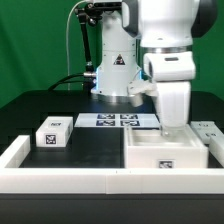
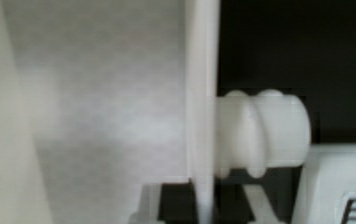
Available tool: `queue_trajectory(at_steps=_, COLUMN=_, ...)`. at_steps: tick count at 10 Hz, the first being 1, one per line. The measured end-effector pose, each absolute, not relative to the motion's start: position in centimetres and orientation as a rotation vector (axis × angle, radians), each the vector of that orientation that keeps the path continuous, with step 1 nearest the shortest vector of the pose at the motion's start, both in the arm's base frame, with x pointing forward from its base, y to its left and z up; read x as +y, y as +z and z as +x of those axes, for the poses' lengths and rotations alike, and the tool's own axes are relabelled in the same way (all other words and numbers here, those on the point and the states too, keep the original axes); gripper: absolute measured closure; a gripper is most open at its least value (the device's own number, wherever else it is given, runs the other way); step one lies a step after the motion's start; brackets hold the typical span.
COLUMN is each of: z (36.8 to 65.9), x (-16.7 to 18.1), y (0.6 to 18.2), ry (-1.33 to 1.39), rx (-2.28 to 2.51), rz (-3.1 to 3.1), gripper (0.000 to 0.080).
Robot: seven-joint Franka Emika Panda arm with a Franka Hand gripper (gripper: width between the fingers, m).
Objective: Assemble cabinet
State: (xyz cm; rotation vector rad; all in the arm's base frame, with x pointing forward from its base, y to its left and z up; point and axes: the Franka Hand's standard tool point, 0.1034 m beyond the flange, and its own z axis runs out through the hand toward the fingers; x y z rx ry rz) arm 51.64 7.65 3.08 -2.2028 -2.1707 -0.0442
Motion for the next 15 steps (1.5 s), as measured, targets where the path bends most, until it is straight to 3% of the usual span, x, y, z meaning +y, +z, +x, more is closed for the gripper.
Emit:
queue_trajectory(at_steps=4, z=51.6, x=7.6, y=3.1, ry=-0.045, rx=-2.168, rz=-2.203, gripper=0.0765)
queue_trajectory(at_steps=6, z=51.8, x=10.7, y=3.3, ry=-0.008, rx=-2.168, rz=-2.156, gripper=0.0765)
queue_trajectory(at_steps=10, z=51.8, x=10.7, y=3.3, ry=0.038, rx=-2.152, rz=-2.182, gripper=0.0765)
queue_trajectory(at_steps=11, z=51.8, x=10.7, y=3.3, ry=0.039, rx=-2.152, rz=-2.182, gripper=0.069)
queue_trajectory(at_steps=12, z=51.8, x=10.6, y=3.3, ry=0.039, rx=-2.152, rz=-2.183, gripper=0.0488)
queue_trajectory(at_steps=14, z=51.8, x=10.6, y=3.3, ry=0.039, rx=-2.15, rz=-2.184, gripper=0.0169)
queue_trajectory(at_steps=15, z=51.8, x=10.6, y=3.3, ry=0.039, rx=-2.15, rz=-2.184, gripper=0.0051)
